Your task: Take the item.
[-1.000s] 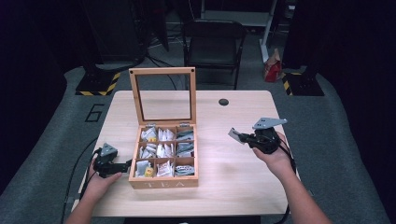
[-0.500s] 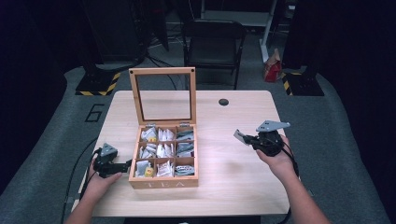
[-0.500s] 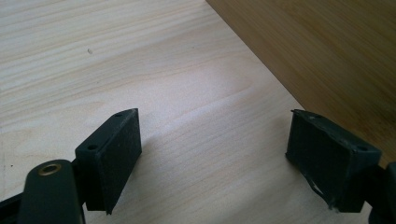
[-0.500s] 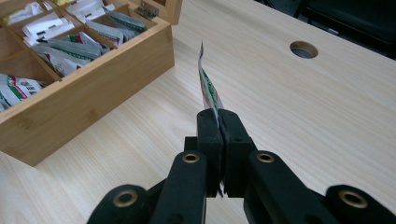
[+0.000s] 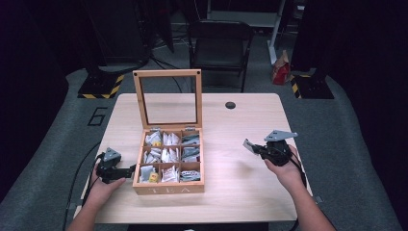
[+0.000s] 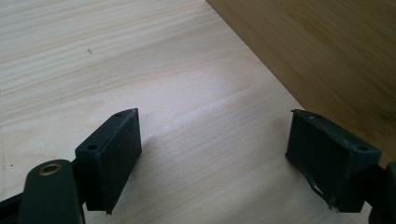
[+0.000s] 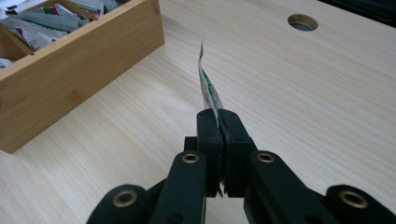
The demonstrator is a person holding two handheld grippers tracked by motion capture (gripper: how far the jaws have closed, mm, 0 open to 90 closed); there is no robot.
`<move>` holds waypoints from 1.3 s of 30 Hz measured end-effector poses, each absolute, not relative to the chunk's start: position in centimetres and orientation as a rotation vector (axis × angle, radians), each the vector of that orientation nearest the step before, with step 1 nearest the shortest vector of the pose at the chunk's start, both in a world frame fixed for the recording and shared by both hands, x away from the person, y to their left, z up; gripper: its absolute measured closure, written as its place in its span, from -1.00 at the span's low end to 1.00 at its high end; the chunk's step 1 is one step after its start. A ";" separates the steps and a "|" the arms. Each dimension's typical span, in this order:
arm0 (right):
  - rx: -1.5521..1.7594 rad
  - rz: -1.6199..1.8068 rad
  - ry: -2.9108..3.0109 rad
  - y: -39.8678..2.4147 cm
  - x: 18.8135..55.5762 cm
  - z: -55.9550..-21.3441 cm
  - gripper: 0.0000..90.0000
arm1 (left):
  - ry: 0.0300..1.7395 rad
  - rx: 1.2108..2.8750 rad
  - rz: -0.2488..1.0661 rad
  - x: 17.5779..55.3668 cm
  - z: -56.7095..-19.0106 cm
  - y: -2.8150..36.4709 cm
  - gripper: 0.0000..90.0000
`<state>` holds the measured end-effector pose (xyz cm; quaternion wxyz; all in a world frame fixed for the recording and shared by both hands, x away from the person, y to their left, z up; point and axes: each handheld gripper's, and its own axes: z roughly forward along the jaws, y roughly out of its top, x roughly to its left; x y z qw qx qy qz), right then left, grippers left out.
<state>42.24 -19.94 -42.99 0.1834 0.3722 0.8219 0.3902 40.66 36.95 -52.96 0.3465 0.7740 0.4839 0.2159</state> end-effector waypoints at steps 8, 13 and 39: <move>1.085 1.093 2.298 -20.6 42.0 -44.1 0.96 | 1.257 2.008 0.558 40.7 -53.0 36.9 -0.61; 1.088 1.073 2.288 -21.0 41.9 -44.6 0.95 | 1.258 2.006 0.558 40.7 -53.0 36.9 -0.61; 1.118 1.014 2.291 -20.9 41.4 -47.4 0.90 | 1.256 2.007 0.564 40.7 -53.0 37.0 -0.61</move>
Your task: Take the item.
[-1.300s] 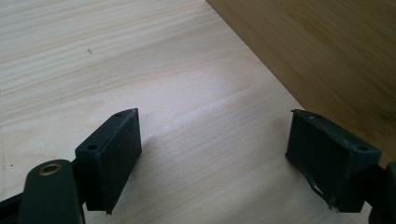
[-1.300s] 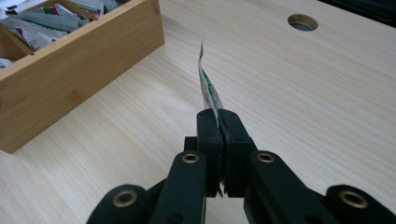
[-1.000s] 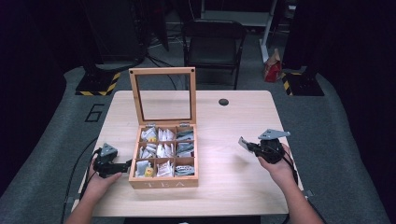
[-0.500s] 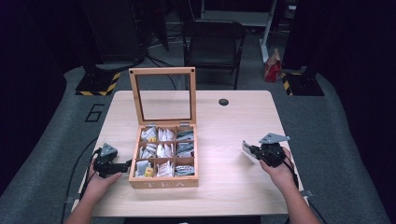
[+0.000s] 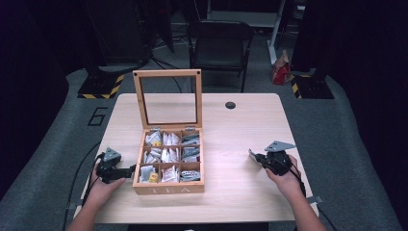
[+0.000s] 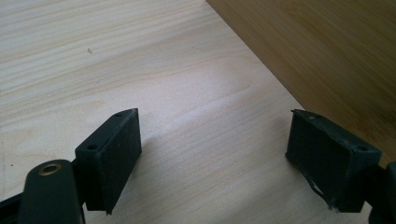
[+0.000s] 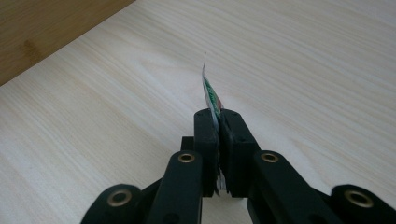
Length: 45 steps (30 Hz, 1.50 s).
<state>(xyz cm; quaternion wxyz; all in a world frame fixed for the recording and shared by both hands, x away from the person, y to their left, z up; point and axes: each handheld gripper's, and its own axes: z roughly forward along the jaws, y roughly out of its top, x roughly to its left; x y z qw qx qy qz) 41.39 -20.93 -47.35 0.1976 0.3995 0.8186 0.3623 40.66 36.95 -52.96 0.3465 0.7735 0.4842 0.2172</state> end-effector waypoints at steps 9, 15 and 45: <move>1.107 1.025 2.331 -20.6 41.2 -48.0 0.69 | 1.256 2.008 0.564 40.7 -53.0 37.0 -0.61; 1.138 1.058 2.327 -20.6 41.2 -48.3 0.42 | 1.257 2.007 0.564 40.6 -53.0 37.0 -0.61; 1.133 1.144 2.315 -19.6 40.2 -46.3 0.00 | 1.253 2.009 0.559 40.6 -52.9 37.0 -0.61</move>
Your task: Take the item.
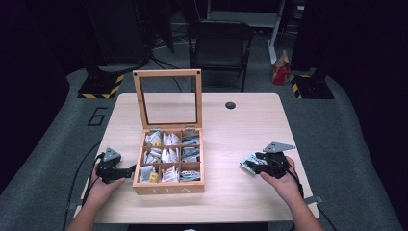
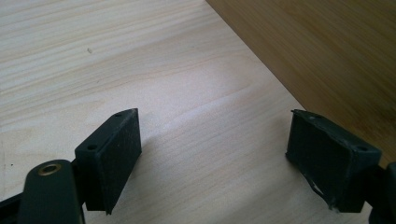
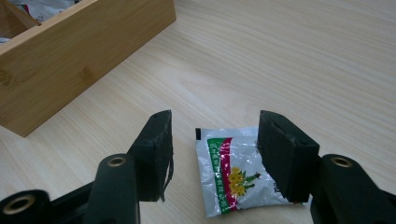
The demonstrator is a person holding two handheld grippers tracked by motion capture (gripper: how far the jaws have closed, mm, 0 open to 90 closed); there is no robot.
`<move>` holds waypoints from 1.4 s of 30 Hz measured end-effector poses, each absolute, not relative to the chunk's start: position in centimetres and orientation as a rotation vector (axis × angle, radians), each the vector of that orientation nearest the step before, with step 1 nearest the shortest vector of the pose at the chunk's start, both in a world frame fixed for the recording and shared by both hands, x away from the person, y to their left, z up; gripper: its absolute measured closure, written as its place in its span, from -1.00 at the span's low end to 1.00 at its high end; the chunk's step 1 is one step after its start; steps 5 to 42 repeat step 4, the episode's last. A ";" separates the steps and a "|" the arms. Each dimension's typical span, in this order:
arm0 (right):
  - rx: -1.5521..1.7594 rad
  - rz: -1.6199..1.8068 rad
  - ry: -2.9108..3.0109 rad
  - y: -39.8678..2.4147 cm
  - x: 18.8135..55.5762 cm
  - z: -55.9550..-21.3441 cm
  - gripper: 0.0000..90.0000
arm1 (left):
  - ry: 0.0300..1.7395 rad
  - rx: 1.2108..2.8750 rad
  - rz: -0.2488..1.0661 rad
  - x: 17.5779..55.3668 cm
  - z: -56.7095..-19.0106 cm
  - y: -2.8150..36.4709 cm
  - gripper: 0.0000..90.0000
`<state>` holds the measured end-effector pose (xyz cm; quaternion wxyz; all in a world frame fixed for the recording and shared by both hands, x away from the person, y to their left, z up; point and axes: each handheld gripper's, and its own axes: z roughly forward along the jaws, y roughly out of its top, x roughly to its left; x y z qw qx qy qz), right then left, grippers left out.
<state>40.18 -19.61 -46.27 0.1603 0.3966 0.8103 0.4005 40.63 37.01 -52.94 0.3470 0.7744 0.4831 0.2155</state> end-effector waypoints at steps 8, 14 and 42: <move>1.102 1.135 2.319 -19.2 39.9 -46.4 -0.03 | 1.253 2.010 0.559 40.6 -52.9 37.0 -0.61; 1.102 1.135 2.319 -19.2 39.9 -46.4 -0.03 | 1.253 2.010 0.559 40.6 -52.9 37.0 -0.61; 1.102 1.135 2.319 -19.2 39.9 -46.4 -0.03 | 1.253 2.010 0.559 40.6 -52.9 37.0 -0.61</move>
